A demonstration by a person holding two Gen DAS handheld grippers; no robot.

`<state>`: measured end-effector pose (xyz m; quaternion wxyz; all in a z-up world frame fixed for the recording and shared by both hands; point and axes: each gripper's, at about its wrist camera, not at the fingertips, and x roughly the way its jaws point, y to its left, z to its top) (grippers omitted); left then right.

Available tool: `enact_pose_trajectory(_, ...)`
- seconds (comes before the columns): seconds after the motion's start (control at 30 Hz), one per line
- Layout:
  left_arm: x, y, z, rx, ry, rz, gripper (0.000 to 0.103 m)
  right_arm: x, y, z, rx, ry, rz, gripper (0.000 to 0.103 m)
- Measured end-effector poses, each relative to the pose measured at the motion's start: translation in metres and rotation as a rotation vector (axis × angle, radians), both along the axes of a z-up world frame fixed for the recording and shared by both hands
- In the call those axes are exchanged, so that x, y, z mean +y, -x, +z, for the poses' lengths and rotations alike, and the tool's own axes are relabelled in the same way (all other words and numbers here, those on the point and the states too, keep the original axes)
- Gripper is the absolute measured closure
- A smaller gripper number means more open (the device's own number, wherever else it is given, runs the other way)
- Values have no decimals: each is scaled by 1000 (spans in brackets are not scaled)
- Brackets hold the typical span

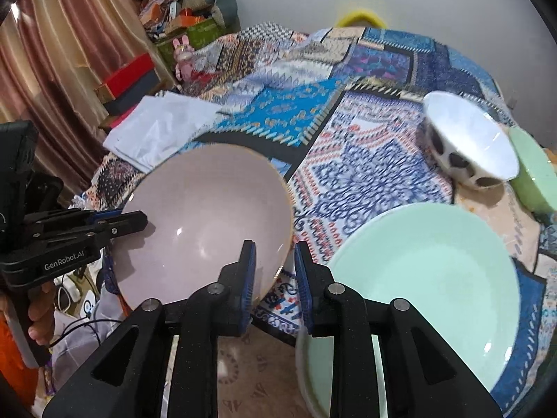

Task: Organize plates and bowls
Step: 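Lower the pink bowl onto the quilt and open both grippers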

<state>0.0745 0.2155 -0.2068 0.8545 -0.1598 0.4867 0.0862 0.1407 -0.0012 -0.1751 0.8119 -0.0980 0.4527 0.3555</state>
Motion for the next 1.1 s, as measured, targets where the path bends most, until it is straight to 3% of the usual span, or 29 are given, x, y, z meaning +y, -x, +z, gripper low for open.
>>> enact_pose_trajectory(0.27,-18,-3,42,-86,-46,-18,73,-31,-5,31,-74,-36,-46,80)
enact_pose_trajectory(0.43,-41,-16,68,-162,-80,-47,56,-53,-14,46,-124,-46,-90,75)
enact_pose_trajectory(0.63,-69,-38,90,-213,-105,-101,49,-89,-32,56,-163,-45,-160,73)
enact_pose_trajectory(0.83,-91,-73,99,-235,-105,-127,37,-120,-57,56,-171,-30,-235,67)
enact_pose_trajectory(1.1,-116,-125,86,-198,-98,-170,35,-146,-95,46,-154,-15,-317,65)
